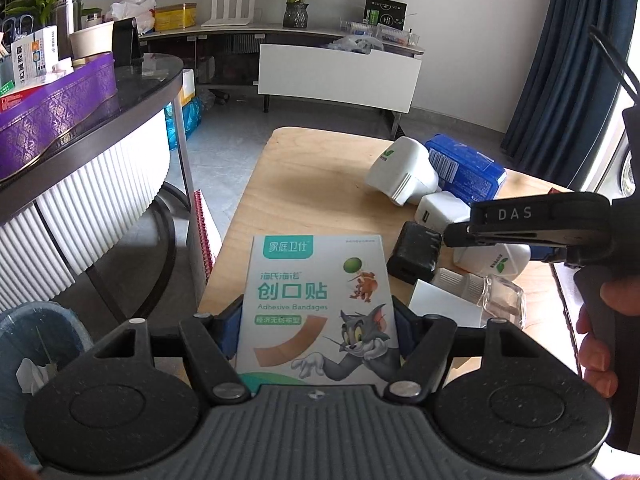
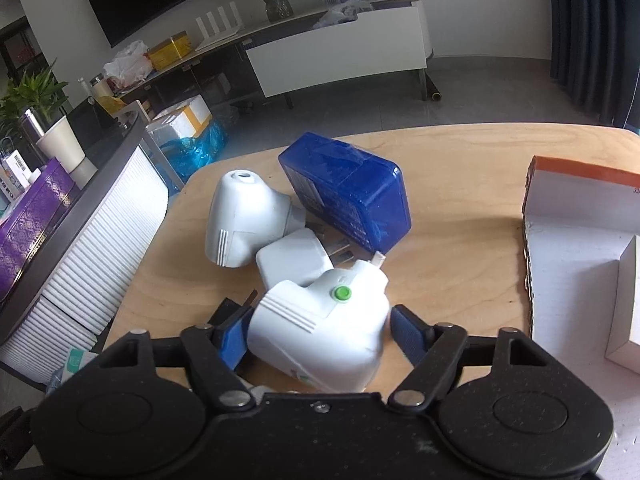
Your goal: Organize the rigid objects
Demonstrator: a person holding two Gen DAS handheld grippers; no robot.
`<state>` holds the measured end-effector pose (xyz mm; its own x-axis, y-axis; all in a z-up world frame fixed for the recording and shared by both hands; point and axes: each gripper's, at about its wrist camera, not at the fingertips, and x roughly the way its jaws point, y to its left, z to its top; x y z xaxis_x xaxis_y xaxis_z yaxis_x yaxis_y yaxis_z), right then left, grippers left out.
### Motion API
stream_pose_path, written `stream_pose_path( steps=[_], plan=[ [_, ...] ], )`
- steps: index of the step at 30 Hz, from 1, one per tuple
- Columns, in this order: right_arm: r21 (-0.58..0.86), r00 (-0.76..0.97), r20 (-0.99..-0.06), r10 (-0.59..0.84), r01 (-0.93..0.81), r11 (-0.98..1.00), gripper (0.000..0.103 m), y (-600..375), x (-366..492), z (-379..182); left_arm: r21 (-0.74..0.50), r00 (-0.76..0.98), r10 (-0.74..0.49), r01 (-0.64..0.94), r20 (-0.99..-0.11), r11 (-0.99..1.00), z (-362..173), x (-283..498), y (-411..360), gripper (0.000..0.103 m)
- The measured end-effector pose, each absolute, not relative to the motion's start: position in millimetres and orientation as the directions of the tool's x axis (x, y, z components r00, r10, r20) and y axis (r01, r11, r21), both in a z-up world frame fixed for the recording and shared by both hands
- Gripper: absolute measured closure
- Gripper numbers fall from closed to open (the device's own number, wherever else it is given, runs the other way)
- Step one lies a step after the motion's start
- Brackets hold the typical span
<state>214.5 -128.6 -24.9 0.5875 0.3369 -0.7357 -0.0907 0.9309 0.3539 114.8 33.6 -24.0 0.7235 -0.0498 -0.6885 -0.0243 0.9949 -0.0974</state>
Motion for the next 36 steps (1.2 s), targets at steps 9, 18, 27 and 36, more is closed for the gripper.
stream_pose_path(
  steps=[9, 18, 27, 36],
  plan=[
    [0.318, 0.634, -0.707, 0.314, -0.112, 0.942, 0.02, -144, 194, -10, -0.103, 0.736, -0.058, -0.017, -0.675, 0.995, -17, 111, 31, 0.032],
    [0.261, 0.691, -0.657, 0.301, -0.166, 0.951, 0.02, -162, 151, 32, -0.114, 0.752, -0.076, 0.001, -0.655, 0.993, 5, 104, 16, 0.032],
    [0.251, 0.712, -0.636, 0.297, -0.174, 0.952, 0.02, -174, 112, 51, -0.099, 0.76, -0.091, 0.036, -0.644, 0.994, 22, 94, -7, 0.032],
    [0.253, 0.729, -0.622, 0.287, -0.16, 0.954, 0.02, -193, 82, 62, -0.088, 0.766, -0.104, 0.062, -0.634, 0.994, 32, 82, -22, 0.032]
  ],
)
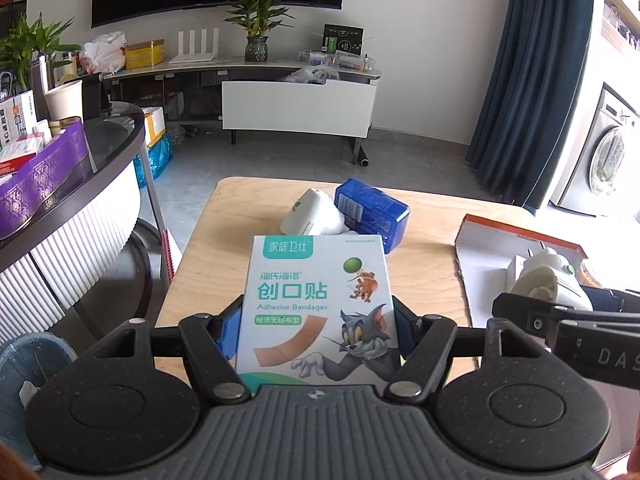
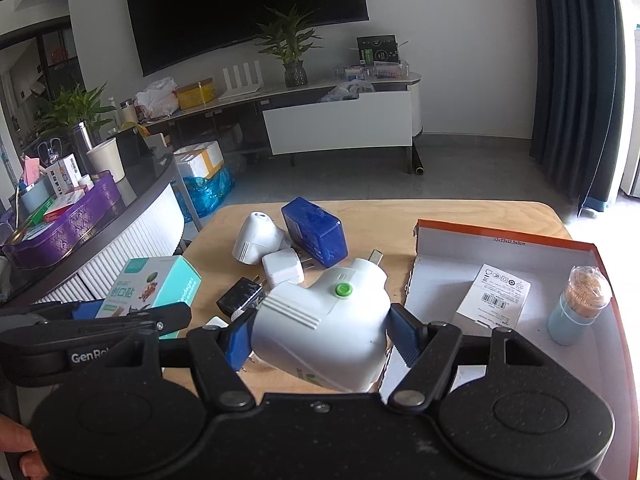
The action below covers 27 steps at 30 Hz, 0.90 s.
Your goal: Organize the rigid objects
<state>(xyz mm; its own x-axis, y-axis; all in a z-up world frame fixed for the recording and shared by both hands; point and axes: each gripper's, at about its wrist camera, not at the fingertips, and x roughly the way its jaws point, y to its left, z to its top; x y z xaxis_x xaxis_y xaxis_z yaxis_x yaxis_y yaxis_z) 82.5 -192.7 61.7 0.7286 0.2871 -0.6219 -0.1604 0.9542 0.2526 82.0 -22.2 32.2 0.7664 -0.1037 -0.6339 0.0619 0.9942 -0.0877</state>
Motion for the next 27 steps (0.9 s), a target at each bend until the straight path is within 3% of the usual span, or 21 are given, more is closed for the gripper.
stream_pose_path(
  steps=[27],
  plan=[
    [0.249, 0.764, -0.599, 0.24, -0.108, 0.963, 0.02, -233, 48, 76, -0.067, 0.763, -0.168, 0.163, -0.624, 0.984, 42, 68, -65, 0.032]
  ],
)
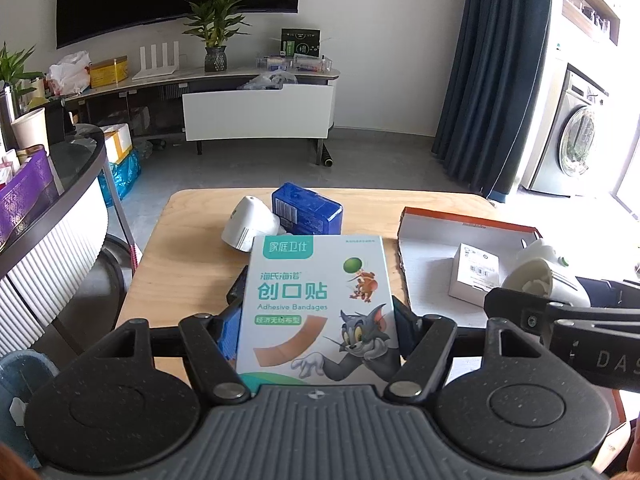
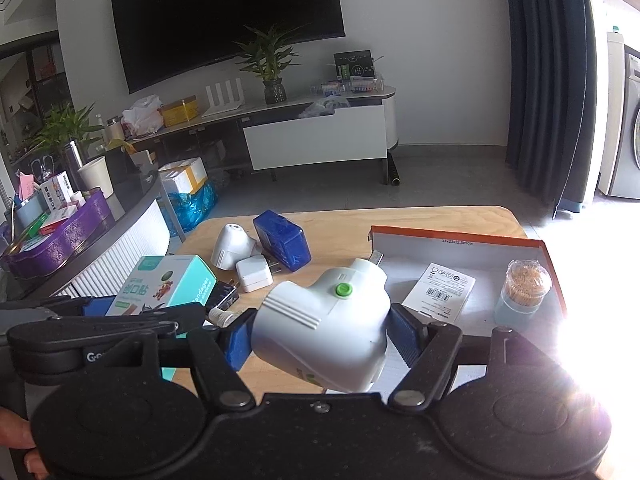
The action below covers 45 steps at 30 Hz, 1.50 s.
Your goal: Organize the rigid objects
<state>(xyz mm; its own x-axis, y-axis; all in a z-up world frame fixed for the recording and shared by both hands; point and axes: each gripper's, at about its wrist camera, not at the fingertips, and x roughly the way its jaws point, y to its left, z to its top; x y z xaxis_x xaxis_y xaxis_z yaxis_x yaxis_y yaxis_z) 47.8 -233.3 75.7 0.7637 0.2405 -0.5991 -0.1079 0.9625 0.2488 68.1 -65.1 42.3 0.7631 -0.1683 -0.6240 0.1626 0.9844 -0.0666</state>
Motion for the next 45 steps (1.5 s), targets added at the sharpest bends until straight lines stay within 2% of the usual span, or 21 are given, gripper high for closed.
stream_pose_path(
  steps=[45],
  plan=[
    [0.256, 0.793, -0.59, 0.15, 0.008, 0.967, 0.02, -284, 34, 73, -0.068, 0.717, -0.268, 0.295, -0.644, 0.953, 36, 60, -125, 0.032]
  ],
)
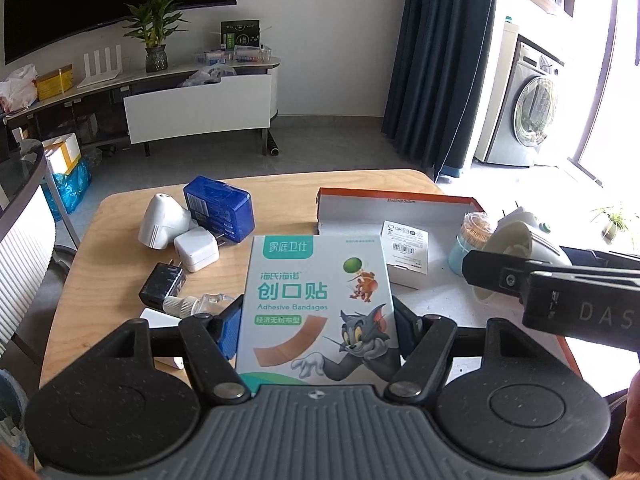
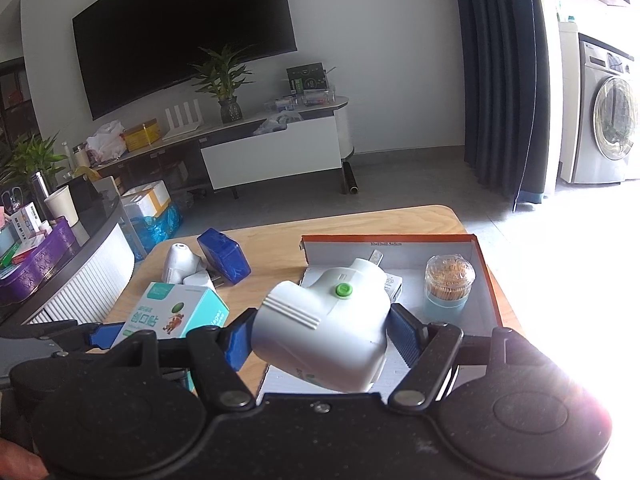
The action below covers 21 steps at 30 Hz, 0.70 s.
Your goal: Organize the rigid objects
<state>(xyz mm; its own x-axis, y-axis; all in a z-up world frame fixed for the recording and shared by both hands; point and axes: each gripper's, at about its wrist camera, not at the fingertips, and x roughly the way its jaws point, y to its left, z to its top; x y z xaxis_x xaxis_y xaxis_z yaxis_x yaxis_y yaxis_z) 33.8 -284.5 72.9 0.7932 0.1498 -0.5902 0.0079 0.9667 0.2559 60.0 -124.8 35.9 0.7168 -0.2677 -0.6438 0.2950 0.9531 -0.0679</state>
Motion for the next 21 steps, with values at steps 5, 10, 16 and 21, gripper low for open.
stream_pose_path(
  steps=[5, 10, 16, 21],
  plan=[
    [0.261, 0.794, -0.591, 0.145, 0.018, 0.965, 0.02, -290, 32, 71, -0.073, 0.71, -0.275, 0.302, -0.648, 0.951, 35, 60, -129, 0.032],
    [0.261, 0.793, -0.594, 0.135, 0.031, 0.965, 0.02, -295, 32, 70, -0.073, 0.702, -0.284, 0.314, -0.653, 0.947, 33, 61, -136, 0.032],
    [0.267, 0.793, -0.597, 0.125, 0.049, 0.962, 0.019, -302, 31, 68, -0.074, 0.694, -0.297, 0.332, -0.657, 0.94, 31, 62, -143, 0.032],
    [0.266, 0.791, -0.602, 0.113, 0.065, 0.962, 0.019, -309, 31, 66, -0.076, 0.686, -0.31, 0.349, -0.659, 0.934, 30, 63, -154, 0.032]
  ],
)
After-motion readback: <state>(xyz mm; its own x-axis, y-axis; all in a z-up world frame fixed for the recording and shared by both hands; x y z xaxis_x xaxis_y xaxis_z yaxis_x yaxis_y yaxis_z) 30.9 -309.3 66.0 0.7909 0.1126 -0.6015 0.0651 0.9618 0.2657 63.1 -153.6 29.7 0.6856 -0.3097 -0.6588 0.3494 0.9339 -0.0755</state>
